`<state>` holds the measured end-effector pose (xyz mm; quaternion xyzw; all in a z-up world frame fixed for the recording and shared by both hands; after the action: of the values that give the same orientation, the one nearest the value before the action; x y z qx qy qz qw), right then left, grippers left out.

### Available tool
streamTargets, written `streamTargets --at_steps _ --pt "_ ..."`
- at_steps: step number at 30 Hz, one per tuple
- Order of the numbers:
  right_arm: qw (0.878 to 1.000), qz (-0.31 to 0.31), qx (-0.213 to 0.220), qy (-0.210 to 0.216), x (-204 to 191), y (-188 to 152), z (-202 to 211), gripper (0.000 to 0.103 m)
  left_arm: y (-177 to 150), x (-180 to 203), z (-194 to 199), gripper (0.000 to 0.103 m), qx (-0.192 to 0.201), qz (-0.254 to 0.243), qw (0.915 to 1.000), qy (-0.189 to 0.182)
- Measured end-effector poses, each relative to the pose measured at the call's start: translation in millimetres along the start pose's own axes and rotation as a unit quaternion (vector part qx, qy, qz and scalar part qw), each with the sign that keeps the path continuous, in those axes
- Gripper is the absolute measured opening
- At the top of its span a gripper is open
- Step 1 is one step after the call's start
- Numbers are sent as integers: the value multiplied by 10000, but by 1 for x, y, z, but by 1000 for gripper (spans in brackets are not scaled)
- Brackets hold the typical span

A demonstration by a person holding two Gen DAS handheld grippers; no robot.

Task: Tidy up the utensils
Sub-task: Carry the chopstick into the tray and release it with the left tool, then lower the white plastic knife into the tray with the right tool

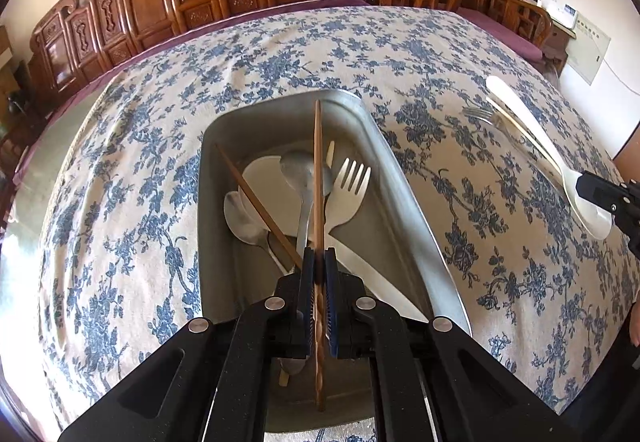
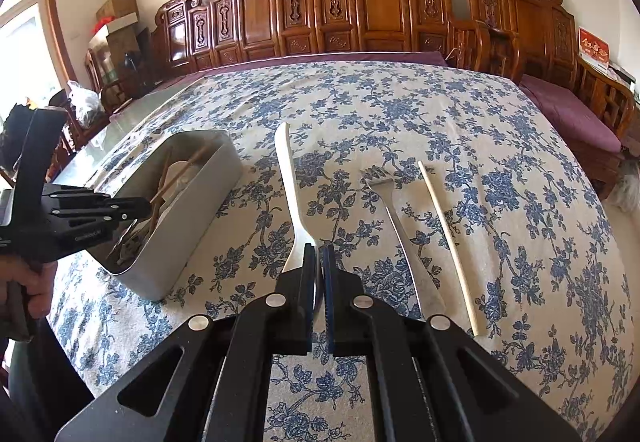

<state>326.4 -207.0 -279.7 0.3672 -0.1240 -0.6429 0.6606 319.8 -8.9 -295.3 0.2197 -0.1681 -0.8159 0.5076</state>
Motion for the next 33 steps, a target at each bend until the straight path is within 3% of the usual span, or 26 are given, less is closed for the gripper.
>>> streamTargets --at_steps 8,11,13,15,25,33 --pt "9999 131 -17 59 -13 -3 1 5 -4 -6 -1 5 -5 140 9999 -29" --pt "9997 256 -34 19 -19 -7 0 5 -4 -8 5 8 64 209 9998 -32" --pt "9996 286 -49 8 -21 -8 0 5 -3 -10 11 18 137 271 9995 -51" --pt "9995 296 -56 1 -22 -8 0 5 -3 -12 19 21 237 352 9991 -65" --pt "9997 88 -89 197 -45 3 10 5 2 -22 59 22 556 478 9973 -13" --pt "9990 182 -196 358 -85 4 3 5 5 -40 90 22 766 587 9953 83"
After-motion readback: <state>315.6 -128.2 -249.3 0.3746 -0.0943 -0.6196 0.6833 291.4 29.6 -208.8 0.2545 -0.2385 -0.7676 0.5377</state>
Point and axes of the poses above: each gripper's, at about its wrist camera, not at the fingertips, and z roughly against the way its jaws point, x to its right, y to its top, the point moved 10 cm from there along -z, roughly the way its jaws point, and after that the axes turned 14 degrees about -z, right-handed, at the moved point
